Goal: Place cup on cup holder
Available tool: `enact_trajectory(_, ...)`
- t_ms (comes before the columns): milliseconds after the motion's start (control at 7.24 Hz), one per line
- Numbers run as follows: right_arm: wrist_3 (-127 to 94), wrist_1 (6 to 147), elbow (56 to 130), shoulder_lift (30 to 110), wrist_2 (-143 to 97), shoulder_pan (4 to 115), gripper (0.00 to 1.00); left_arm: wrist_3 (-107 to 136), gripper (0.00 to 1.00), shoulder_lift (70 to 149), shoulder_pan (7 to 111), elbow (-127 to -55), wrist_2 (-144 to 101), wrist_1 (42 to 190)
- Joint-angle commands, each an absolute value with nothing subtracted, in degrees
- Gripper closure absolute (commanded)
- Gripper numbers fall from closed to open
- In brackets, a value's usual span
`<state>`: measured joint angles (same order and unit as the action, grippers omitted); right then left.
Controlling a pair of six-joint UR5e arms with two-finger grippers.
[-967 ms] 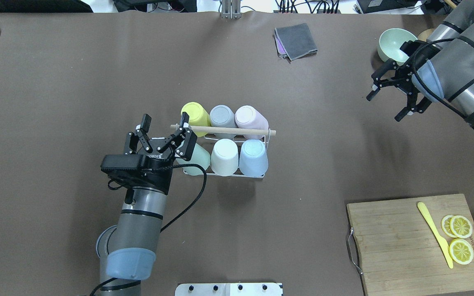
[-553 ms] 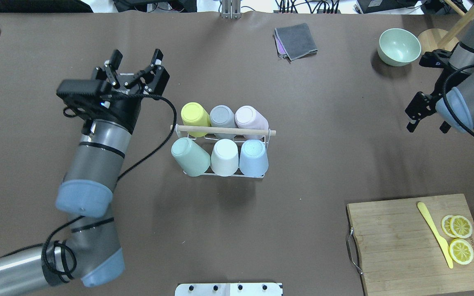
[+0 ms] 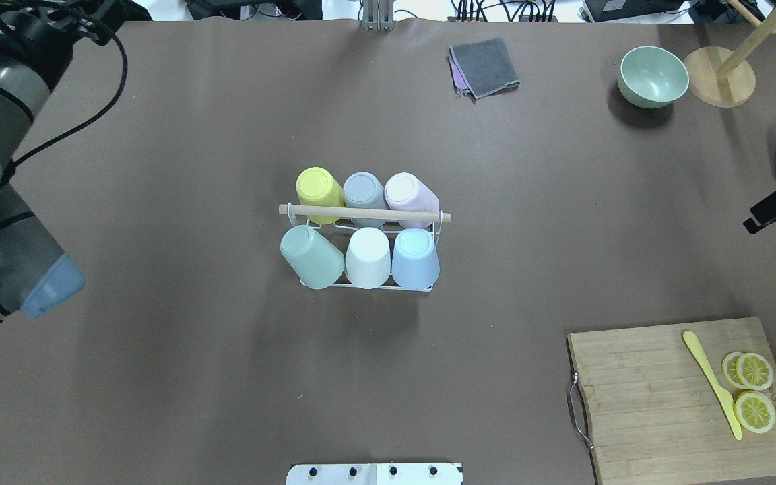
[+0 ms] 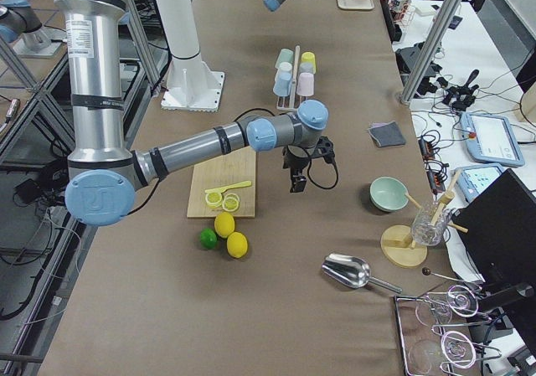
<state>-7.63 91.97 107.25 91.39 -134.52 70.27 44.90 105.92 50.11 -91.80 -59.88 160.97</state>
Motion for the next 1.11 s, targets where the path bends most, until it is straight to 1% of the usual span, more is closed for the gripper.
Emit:
enact_trajectory(0,-7.9,88.9,102.0,93.8,-134.7,80.0,0.01,44.9,0.02,103.4,55.9,-84.7,-69.7,160.1)
enact_trajectory(415,-7.9,94.5,95.4,92.2,-134.5,87.5,0.01,43.8,0.02,104.1,66.9,-78.8,-102.0,153.1)
enact_trajectory(691,-7.2,99.4,94.0,89.1,-135.0,89.6,0.01,35.6,0.02,103.5,67.9,-77.3,-111.3,142.2)
enact_trajectory(829,-7.4,99.5,94.1,88.5,-135.2,89.6,0.01,30.0,0.02,101.3,70.0,-77.3,-115.3,137.7)
enact_trajectory(967,-7.6,99.6,94.1,88.2,-135.2,89.6,0.01,25.4,0.02,96.8,73.6,-77.3,-120.0,134.9)
